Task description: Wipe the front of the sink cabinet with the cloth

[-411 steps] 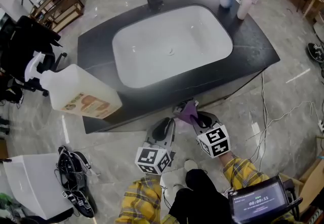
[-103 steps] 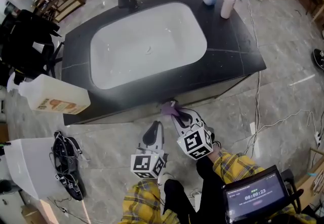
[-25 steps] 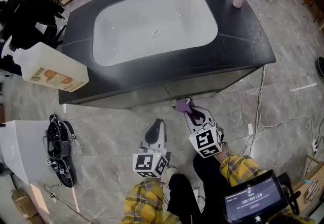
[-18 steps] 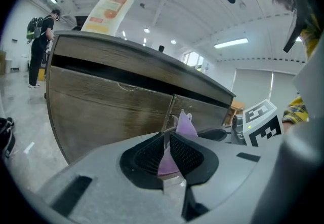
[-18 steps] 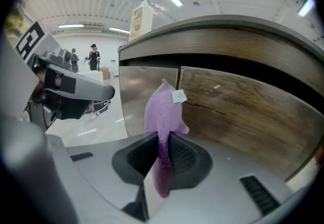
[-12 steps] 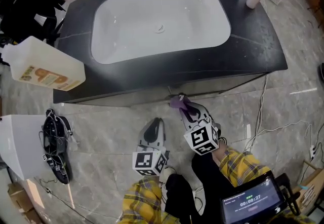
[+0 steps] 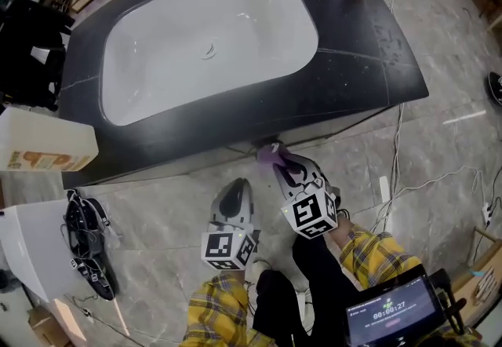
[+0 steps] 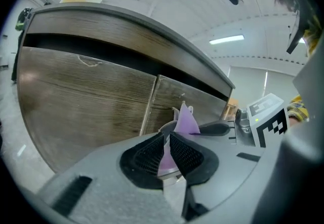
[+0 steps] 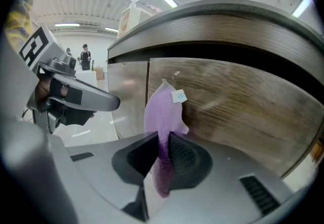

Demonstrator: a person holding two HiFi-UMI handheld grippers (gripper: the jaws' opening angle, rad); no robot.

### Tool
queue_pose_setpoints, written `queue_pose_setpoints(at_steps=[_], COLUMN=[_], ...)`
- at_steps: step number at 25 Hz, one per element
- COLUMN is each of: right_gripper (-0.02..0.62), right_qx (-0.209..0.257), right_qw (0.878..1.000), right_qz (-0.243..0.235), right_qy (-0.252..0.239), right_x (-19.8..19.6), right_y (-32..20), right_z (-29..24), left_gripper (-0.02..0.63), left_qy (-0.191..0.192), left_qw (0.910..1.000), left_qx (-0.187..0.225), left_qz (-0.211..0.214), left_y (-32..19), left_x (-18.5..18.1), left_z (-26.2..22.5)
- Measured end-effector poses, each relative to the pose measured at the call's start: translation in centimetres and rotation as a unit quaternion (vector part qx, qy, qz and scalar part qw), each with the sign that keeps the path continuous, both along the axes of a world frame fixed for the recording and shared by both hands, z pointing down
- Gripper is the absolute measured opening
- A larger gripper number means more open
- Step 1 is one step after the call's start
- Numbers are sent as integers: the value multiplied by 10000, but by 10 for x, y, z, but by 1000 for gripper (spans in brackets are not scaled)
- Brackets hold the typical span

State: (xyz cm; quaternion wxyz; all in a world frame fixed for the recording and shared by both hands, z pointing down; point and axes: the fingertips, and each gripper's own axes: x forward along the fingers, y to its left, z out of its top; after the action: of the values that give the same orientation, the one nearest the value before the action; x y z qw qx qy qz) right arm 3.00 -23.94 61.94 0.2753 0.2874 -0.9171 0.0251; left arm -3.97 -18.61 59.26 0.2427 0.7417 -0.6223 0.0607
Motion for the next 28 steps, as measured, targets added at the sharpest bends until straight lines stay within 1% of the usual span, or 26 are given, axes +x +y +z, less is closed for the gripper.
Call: queue_pose_setpoints(at_steps=[3, 13, 18, 23, 28], right_gripper=[41, 41, 41, 41, 41], right_qx=[0, 0, -21, -33, -92], right_qw=[9999, 9974, 9943, 9907, 9861], right_qz=[110, 711, 1059, 1353, 1656], right_qy=[15, 72, 100, 119, 136], right_x=[19, 98, 140, 177, 214], right_y=[-7, -34, -48, -58, -65], right_z=[1, 4, 7, 11, 17], left_gripper=[35, 35, 34, 35, 35], left_qy=[3, 85, 152, 67, 95], left_qw=[9998, 9972, 9945, 9922, 9883], left_qx=[17, -15, -74, -103, -127], left_qz=[193, 742, 1033, 1243, 1516], left_y=[-12, -43, -54, -69, -79], left_x=[20, 86, 126, 156, 189], left_z=[0, -1, 3, 7, 11])
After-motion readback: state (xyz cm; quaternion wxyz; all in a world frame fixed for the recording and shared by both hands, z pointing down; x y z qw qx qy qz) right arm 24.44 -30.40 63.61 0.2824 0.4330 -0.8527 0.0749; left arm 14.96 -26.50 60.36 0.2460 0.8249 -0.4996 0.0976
